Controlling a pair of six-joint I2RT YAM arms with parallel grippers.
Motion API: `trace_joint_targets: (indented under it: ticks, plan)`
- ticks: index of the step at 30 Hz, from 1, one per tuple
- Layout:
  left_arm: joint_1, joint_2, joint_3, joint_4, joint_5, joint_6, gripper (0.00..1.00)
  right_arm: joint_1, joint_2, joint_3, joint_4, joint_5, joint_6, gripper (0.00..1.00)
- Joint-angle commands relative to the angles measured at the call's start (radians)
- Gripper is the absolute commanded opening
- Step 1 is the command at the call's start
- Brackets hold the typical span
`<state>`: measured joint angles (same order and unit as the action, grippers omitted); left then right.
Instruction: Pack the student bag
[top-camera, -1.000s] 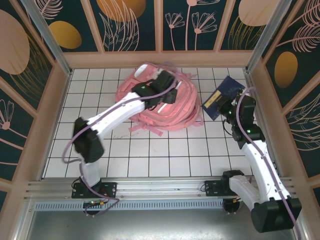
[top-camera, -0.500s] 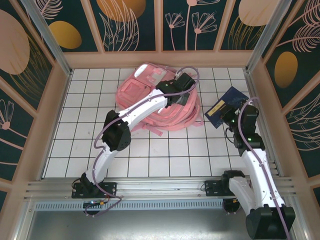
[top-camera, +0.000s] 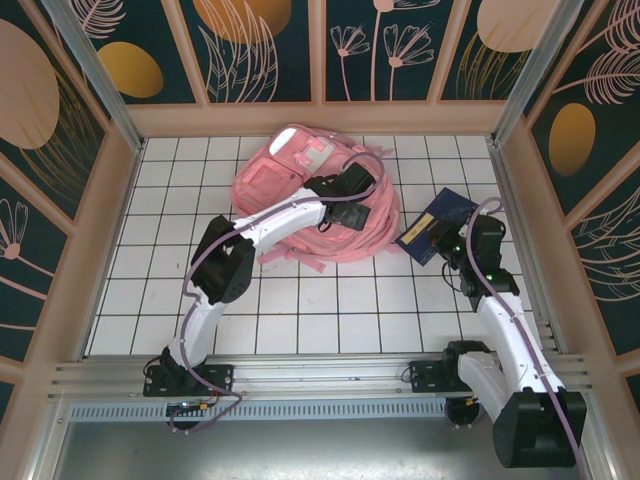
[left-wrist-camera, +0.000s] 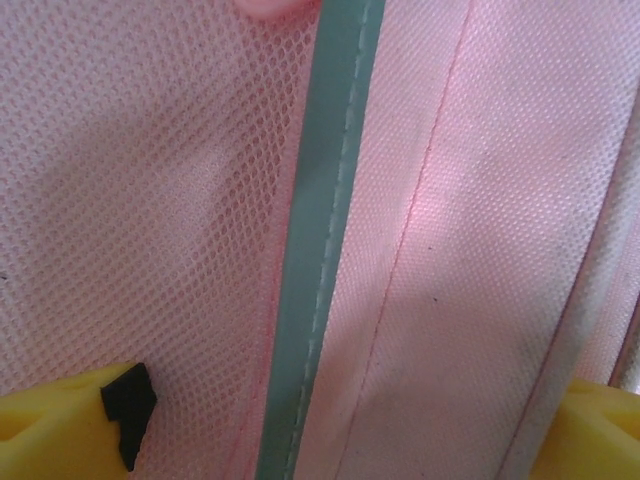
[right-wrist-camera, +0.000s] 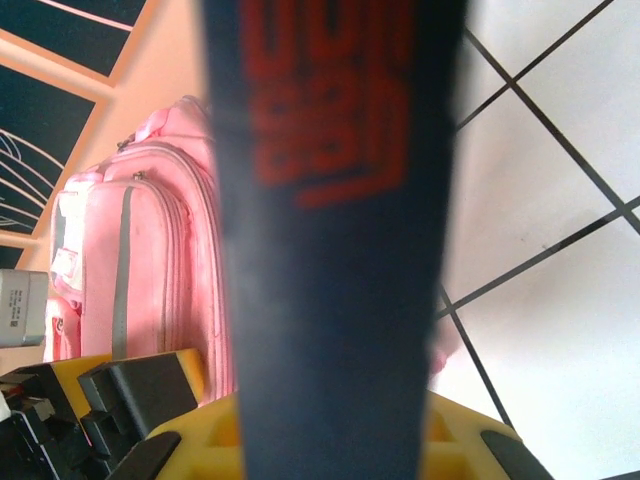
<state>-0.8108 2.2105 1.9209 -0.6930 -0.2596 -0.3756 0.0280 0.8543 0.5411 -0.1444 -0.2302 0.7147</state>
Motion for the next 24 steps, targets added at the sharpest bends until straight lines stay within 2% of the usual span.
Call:
trace_joint_targets:
  ticks: [1, 4, 6, 11, 17, 24]
  plan:
    - [0.007, -0.043, -0.014, 0.015, 0.025, -0.004, 0.88, 0.01, -0.002, -0.004, 0.096, -0.028, 0.019, 0.0]
    - [0.007, -0.006, 0.025, 0.001, -0.018, 0.014, 0.81, 0.016, 0.0, -0.006, 0.101, -0.034, 0.029, 0.0]
    - [0.007, 0.026, 0.067, -0.015, -0.04, 0.026, 0.7, 0.02, -0.002, -0.002, 0.097, -0.031, 0.025, 0.0]
    - [0.014, 0.051, 0.116, -0.01, -0.019, 0.059, 0.36, 0.026, -0.015, 0.014, 0.081, -0.027, 0.02, 0.0]
    - [0.054, -0.005, 0.097, 0.023, 0.081, 0.066, 0.02, 0.055, -0.047, 0.022, 0.08, 0.01, 0.031, 0.0]
    - [0.1, -0.149, 0.061, 0.047, 0.265, 0.11, 0.0, 0.076, -0.062, 0.088, 0.028, 0.049, 0.02, 0.0]
